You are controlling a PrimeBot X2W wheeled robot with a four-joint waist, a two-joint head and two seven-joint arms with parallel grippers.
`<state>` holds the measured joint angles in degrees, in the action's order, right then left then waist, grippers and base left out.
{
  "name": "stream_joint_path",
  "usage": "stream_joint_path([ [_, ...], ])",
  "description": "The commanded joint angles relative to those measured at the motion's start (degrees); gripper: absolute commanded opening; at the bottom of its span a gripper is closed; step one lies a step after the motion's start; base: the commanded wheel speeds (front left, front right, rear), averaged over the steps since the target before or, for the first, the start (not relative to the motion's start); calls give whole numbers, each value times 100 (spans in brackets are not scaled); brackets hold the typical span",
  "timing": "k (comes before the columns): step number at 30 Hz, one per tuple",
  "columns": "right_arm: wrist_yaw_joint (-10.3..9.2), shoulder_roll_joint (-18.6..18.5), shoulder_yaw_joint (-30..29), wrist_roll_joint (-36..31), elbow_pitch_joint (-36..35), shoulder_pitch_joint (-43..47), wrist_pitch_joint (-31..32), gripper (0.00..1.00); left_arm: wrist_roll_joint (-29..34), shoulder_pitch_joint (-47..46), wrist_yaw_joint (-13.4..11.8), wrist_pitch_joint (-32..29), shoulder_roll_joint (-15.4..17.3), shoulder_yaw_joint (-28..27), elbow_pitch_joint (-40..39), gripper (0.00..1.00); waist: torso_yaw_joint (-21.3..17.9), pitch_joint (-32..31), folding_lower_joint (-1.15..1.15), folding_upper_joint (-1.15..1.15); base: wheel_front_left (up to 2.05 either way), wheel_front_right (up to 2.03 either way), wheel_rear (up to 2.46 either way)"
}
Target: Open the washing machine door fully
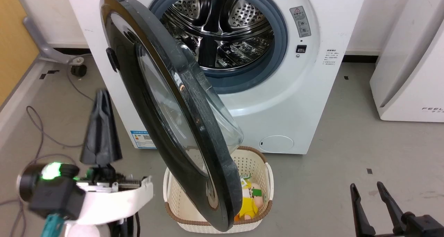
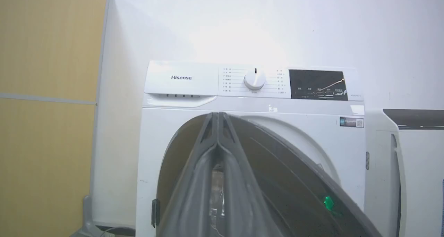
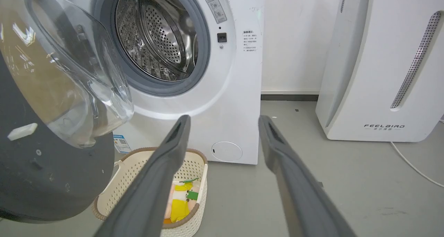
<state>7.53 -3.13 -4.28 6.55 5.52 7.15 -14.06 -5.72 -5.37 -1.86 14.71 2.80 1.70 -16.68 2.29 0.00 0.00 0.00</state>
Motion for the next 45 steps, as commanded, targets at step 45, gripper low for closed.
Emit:
stream_joint_path([
  [45, -4, 25, 76, 210, 353, -185, -33, 100, -697, -245, 27, -1227, 217, 3616, 2072, 0, -167, 119, 0, 0, 0, 0, 0],
])
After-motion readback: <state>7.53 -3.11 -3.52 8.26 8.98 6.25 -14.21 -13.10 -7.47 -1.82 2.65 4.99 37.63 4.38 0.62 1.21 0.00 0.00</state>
